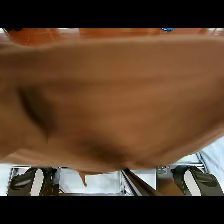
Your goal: Fold the shirts.
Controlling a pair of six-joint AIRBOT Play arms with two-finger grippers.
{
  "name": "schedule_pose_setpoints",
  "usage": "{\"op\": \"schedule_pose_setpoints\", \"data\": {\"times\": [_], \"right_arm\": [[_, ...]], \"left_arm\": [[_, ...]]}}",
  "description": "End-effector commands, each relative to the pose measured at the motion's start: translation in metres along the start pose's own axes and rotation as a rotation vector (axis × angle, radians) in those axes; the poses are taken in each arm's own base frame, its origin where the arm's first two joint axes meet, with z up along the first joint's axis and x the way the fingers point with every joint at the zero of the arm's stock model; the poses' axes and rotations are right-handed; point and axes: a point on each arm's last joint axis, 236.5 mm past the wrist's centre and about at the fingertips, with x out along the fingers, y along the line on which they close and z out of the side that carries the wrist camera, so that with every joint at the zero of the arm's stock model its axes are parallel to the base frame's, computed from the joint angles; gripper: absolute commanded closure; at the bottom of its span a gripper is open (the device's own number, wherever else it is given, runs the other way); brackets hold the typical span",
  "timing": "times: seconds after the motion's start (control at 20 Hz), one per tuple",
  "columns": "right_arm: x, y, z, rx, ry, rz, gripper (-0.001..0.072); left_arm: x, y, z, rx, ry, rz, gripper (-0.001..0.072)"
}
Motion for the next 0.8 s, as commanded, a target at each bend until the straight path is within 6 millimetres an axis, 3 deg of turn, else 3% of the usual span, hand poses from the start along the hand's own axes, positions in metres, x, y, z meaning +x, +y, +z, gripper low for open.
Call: {"op": "schedule_pose_setpoints", "data": {"times": [0.0, 0.2, 0.45, 0.6, 0.75], "right_arm": [[0.051, -0.010, -0.040, 0.061, 0.112, 0.013, 0.0683], [0.152, -0.007, -0.100, 0.141, 0.320, 0.139, 0.0683], [0.298, -0.012, -0.177, 0.302, 0.513, 0.267, 0.0683], [0.379, -0.022, -0.223, 0.441, 0.571, 0.275, 0.0683], [0.437, -0.027, -0.237, 0.542, 0.587, 0.298, 0.0683]], "left_arm": [[0.049, 0.026, -0.068, -0.112, 0.205, 0.040, 0.0690], [0.153, 0.021, -0.182, -0.315, 0.472, -0.117, 0.0690], [0.275, 0.040, -0.314, -0.412, 0.710, -0.094, 0.0690], [0.336, 0.039, -0.380, -0.436, 0.828, -0.092, 0.0690], [0.383, 0.037, -0.427, -0.469, 0.910, -0.095, 0.0690]]}}
